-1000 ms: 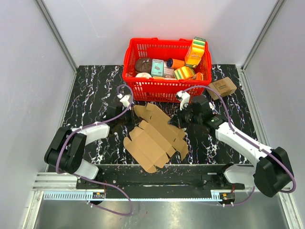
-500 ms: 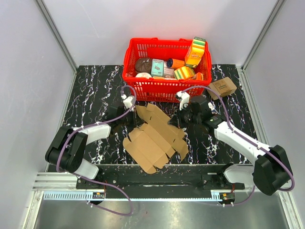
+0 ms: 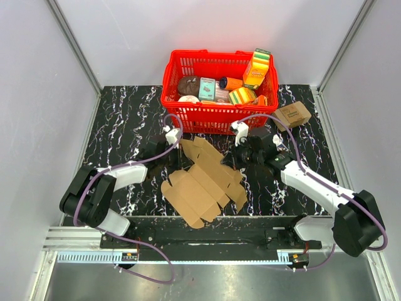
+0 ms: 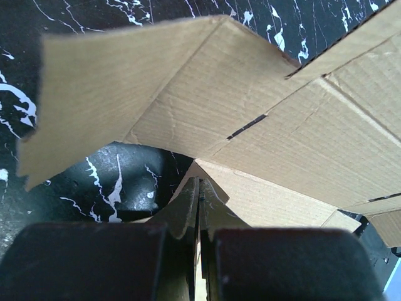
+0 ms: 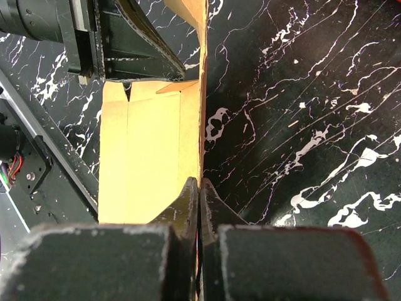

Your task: Fold the paper box

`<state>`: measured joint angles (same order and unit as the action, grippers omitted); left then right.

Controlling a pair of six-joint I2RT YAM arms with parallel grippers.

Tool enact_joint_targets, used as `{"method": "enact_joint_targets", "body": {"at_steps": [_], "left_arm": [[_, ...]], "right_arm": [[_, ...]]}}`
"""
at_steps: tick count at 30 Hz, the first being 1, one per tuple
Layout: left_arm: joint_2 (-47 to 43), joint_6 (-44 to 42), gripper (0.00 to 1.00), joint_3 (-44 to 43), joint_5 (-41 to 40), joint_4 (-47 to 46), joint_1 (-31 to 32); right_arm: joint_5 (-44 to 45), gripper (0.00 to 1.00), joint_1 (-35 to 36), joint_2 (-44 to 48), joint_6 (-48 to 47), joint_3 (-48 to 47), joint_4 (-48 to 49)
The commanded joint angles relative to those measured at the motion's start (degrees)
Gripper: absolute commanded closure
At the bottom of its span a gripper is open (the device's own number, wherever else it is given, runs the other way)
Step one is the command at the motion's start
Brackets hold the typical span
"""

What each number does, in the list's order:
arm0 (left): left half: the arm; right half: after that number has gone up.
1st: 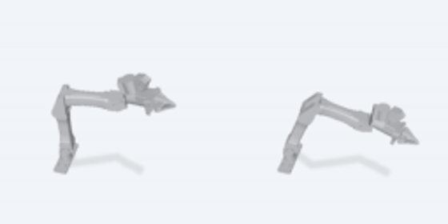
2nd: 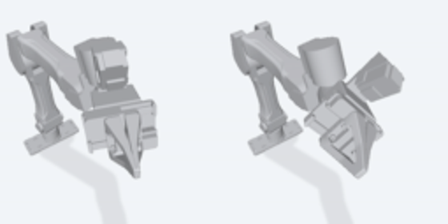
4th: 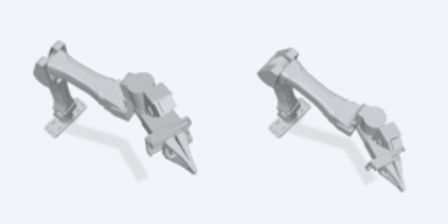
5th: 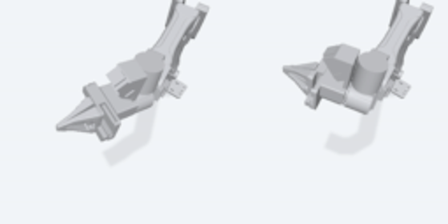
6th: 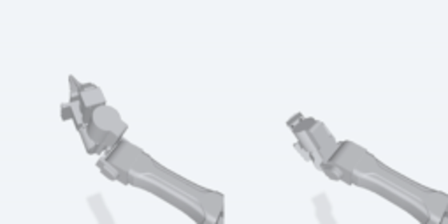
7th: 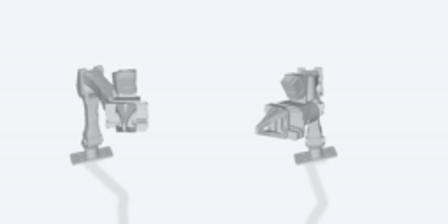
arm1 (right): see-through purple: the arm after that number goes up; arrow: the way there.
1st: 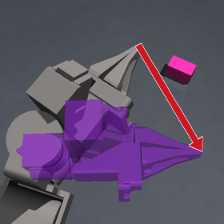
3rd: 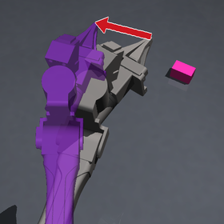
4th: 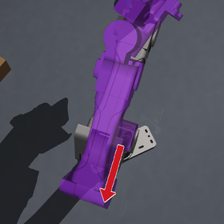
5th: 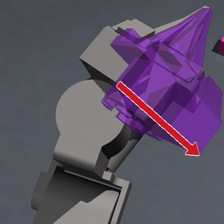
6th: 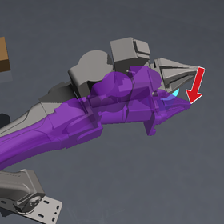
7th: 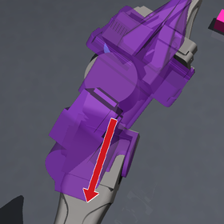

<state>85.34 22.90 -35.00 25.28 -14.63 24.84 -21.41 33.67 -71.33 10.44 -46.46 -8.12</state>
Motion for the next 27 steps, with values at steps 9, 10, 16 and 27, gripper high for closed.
{"method": "enact_joint_targets", "body": {"at_steps": [9, 10, 16, 27], "left_arm": [[1.23, -0.75, 1.0, -0.24, -1.28, -2.33, 5.13], [1.67, -0.57, 1.0, -0.24, -1.54, -2.5, 5.39], [3.95, -0.31, 1.0, -0.5, -1.99, -3.21, 6.62], [4.75, -0.83, 1.0, -1.74, -1.64, -1.72, 6.8]], "right_arm": [[3.04, 1.0, 1.31, -0.3, -1.74, -1.0, 1.44], [3.13, 1.0, 1.22, -0.3, -1.91, -1.09, 1.27], [3.13, 1.0, 1.4, -0.39, -1.91, -1.09, 1.26], [3.65, 1.0, 1.57, -0.3, -2.09, -0.92, 0.83]]}}
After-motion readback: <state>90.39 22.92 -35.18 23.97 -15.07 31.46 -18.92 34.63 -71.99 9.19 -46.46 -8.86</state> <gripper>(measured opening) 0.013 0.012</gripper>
